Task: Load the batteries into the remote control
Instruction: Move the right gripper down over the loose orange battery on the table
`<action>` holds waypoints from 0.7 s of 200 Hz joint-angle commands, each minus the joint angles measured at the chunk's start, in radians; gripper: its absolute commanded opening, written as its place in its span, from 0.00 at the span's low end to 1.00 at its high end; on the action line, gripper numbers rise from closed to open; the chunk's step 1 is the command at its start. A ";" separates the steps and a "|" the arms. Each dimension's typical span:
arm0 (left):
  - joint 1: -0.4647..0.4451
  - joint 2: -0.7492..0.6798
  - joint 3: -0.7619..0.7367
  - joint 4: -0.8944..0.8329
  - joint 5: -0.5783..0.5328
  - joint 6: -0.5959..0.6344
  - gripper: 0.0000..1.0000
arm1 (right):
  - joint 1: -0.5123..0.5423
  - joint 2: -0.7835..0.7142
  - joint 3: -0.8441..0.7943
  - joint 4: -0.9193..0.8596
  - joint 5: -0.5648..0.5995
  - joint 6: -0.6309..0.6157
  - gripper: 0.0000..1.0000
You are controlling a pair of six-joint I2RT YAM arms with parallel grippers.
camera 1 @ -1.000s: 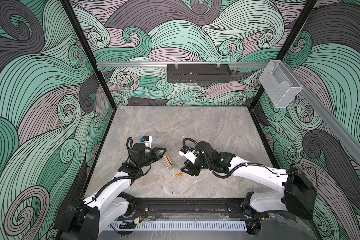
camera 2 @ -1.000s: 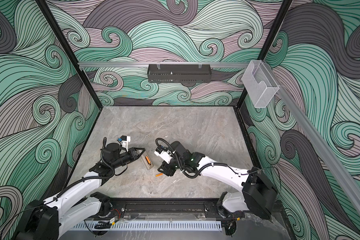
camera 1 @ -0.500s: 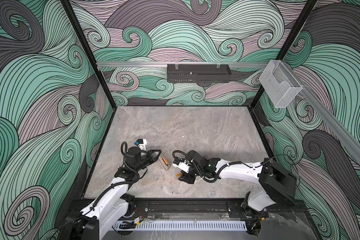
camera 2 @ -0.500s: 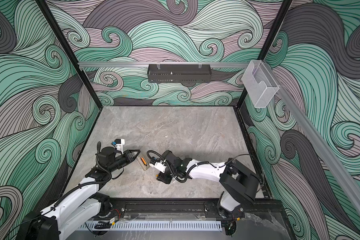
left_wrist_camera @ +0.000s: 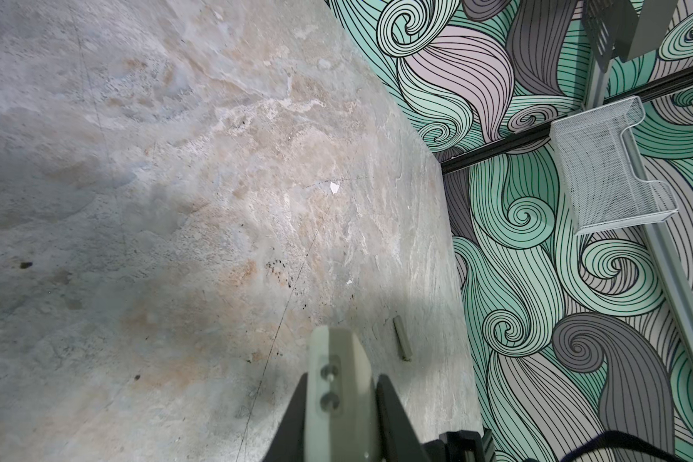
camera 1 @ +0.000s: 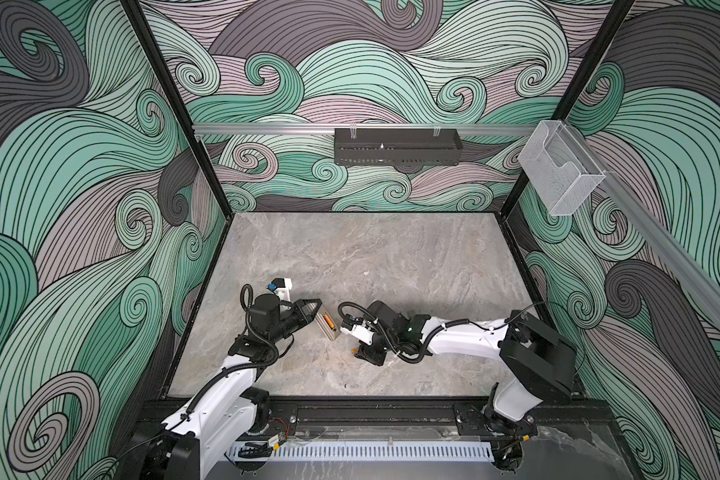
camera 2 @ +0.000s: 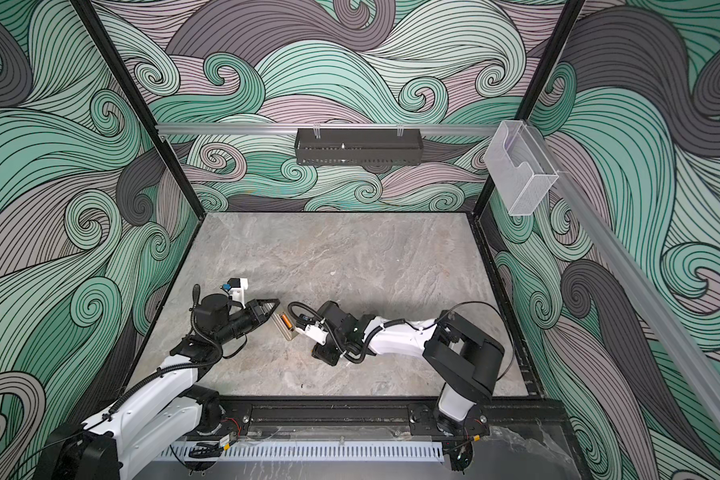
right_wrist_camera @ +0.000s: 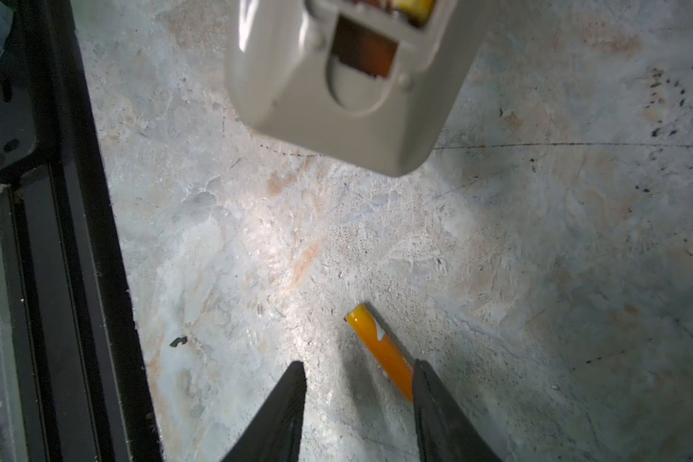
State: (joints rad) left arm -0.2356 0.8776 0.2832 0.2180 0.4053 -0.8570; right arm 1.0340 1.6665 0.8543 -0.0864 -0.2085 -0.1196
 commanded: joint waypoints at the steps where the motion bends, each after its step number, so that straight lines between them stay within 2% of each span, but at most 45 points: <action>1: 0.010 -0.011 -0.001 0.034 0.018 -0.013 0.00 | 0.004 0.026 0.021 0.003 0.018 -0.036 0.45; 76: 0.012 -0.006 -0.004 0.055 0.027 -0.020 0.00 | 0.005 0.062 0.027 -0.016 0.031 -0.054 0.42; 140: 0.012 -0.007 -0.006 0.057 0.027 -0.021 0.00 | 0.005 0.085 0.037 -0.039 0.049 -0.069 0.35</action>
State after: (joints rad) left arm -0.2306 0.8776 0.2779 0.2401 0.4168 -0.8696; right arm 1.0340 1.7382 0.8730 -0.0948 -0.1768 -0.1577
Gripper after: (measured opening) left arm 0.216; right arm 0.358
